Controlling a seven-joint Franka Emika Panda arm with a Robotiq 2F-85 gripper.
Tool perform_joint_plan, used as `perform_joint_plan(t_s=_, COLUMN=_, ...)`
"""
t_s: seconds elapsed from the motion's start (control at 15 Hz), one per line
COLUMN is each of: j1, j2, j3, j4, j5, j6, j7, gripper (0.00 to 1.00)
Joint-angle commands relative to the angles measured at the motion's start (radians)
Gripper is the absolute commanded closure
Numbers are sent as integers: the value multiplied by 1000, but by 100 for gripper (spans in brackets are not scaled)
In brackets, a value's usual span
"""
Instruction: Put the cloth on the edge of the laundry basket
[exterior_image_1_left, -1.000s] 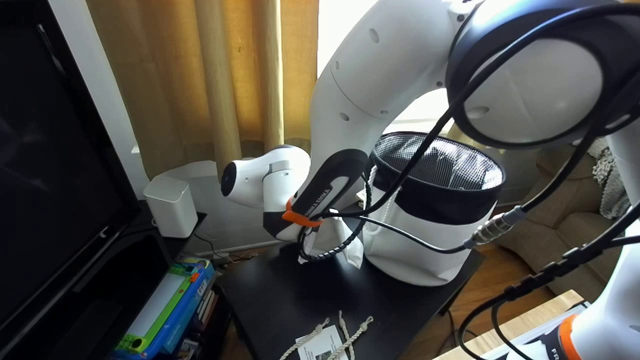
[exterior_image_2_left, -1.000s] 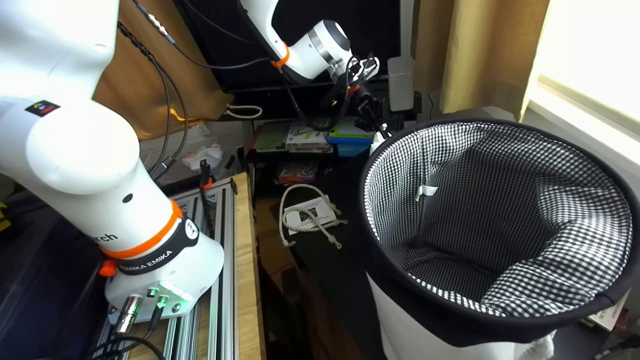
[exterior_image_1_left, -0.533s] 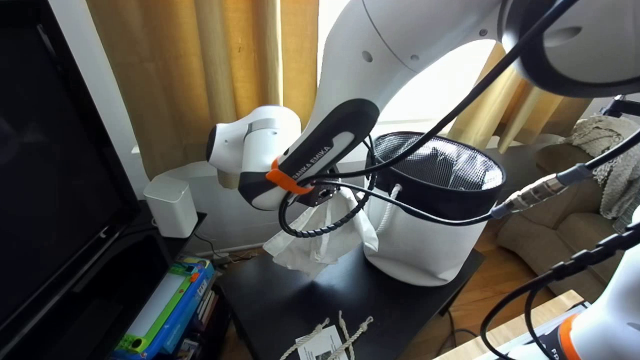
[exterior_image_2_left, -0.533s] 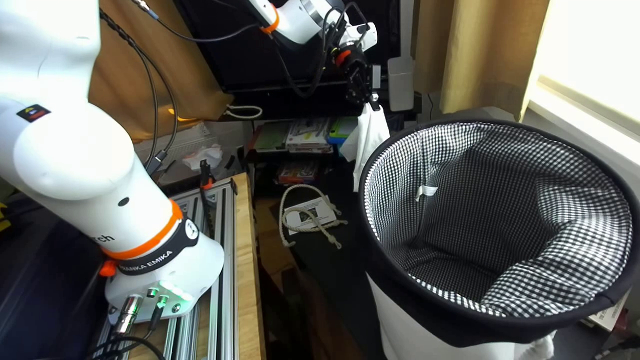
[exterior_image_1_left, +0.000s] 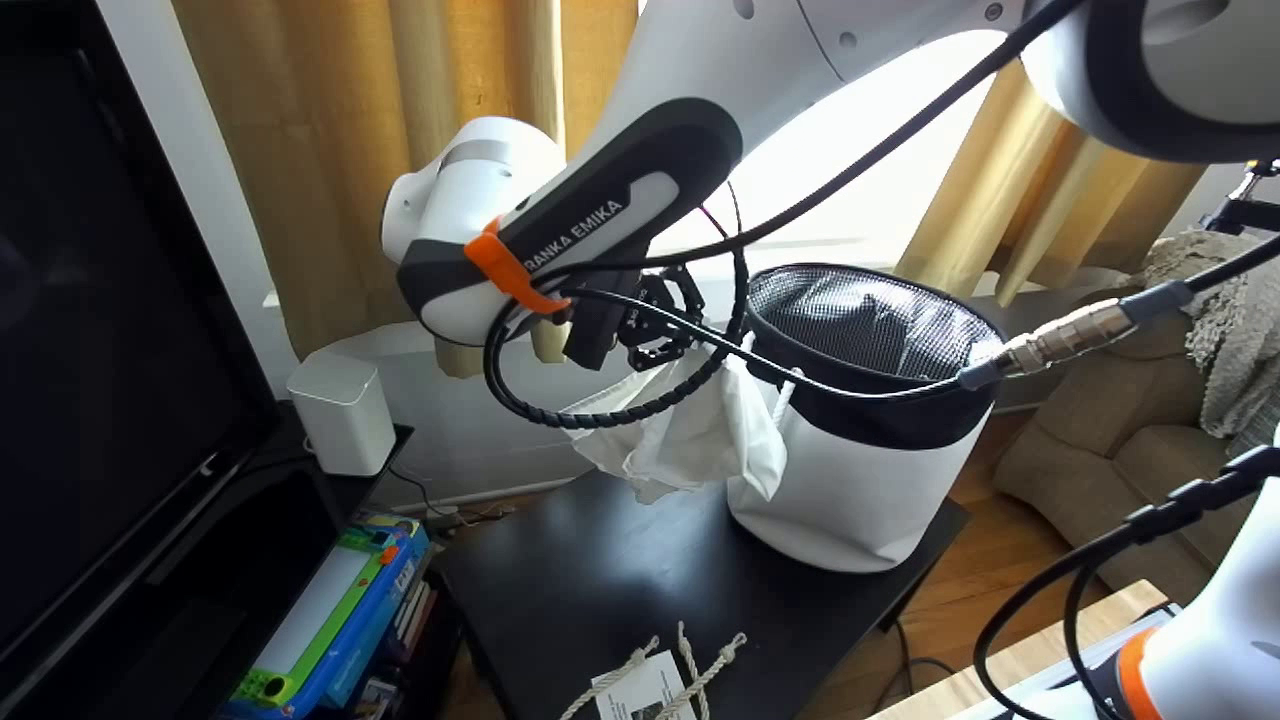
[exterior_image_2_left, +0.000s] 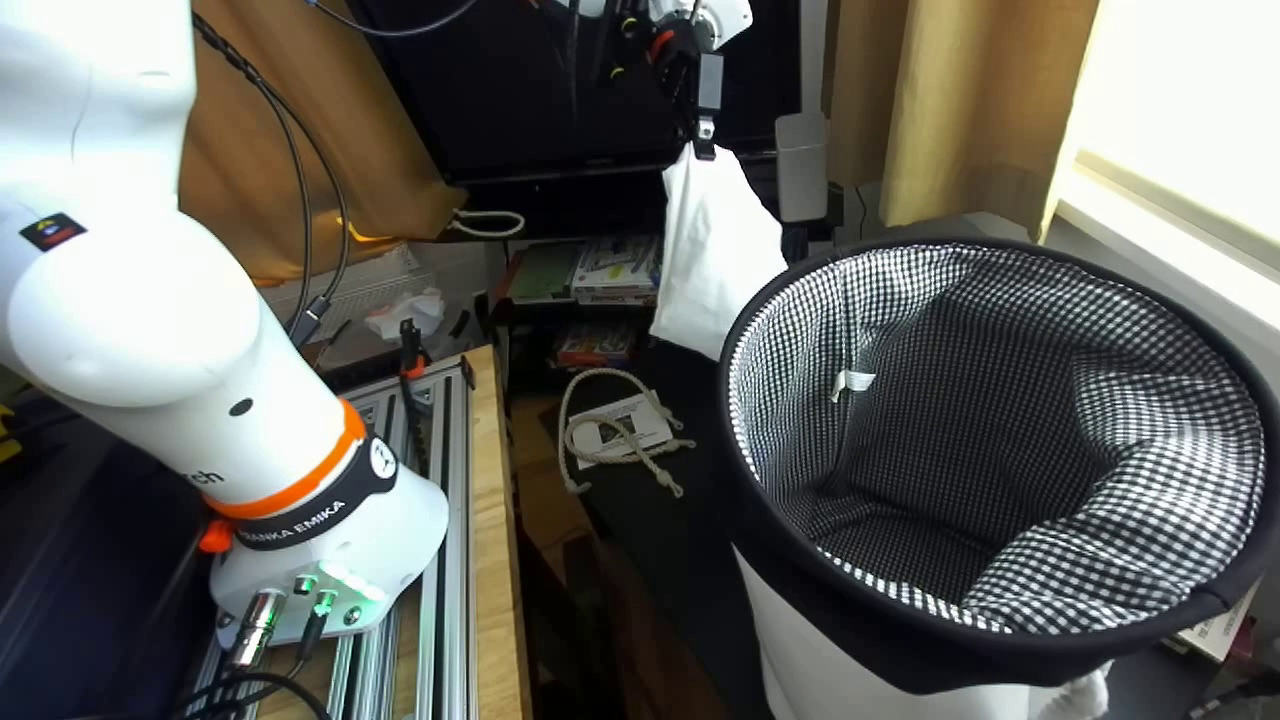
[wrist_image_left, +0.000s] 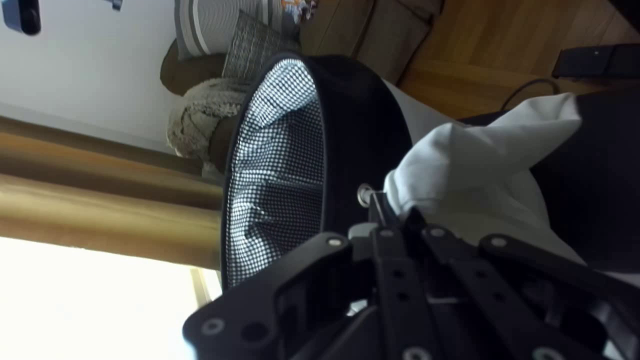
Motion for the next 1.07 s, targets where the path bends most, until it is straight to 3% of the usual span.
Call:
perform_joint_plan(t_s=0.0, j1=-35, j2=-28, j3=25, j4=37, j5=62, j6=-108, j7=114, gripper=99)
perform_joint_plan(t_s=0.07, j1=-28, j2=-40, j3=23, j4=20, j5=4, j6=-89, j7=155, gripper=99)
perform_joint_plan(t_s=0.13, j1=-46, j2=-7, j3=44, j4=46, j5=13, j6=-87, j7=97, gripper=95)
perform_joint_plan(t_s=0.47, j1=-53, j2=-20, j3=46, j4=46, j5=4, j6=-87, j7=148, gripper=99)
perform_joint_plan(t_s=1.0, j1=-112, j2=-123, j3=65, j4=44, j5=-28, j6=-228, j7=107, gripper=99)
